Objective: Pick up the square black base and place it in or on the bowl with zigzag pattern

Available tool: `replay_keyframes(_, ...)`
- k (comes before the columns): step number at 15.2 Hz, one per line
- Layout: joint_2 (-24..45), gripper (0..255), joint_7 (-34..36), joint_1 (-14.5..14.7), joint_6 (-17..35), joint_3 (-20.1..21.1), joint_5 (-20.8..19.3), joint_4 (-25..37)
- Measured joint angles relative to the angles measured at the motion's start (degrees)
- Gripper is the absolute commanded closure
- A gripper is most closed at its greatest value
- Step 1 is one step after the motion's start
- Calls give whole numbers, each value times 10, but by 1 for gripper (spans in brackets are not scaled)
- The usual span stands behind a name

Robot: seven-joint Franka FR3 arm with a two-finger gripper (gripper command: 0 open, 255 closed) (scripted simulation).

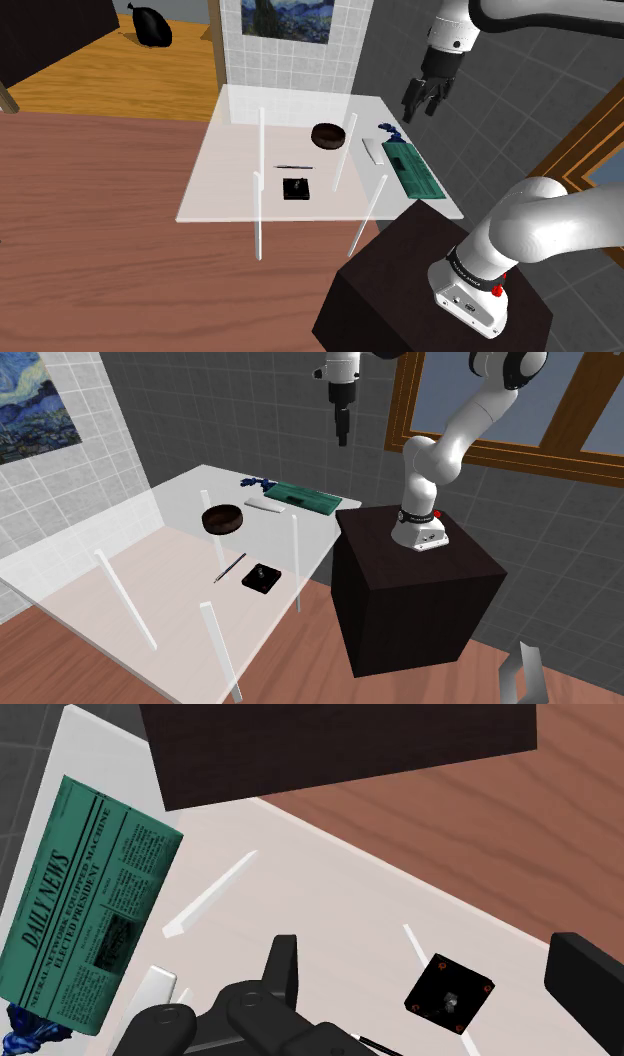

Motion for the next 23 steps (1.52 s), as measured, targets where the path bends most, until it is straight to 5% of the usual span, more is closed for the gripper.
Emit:
replay_keyframes(4, 16, 0, 25, -1, 40, 11, 12, -22)
replay_keyframes(11, 107, 0, 106, -3, 183, 46, 46, -63)
replay_keyframes(23, 342, 0, 234, -11, 421, 92, 69, -42)
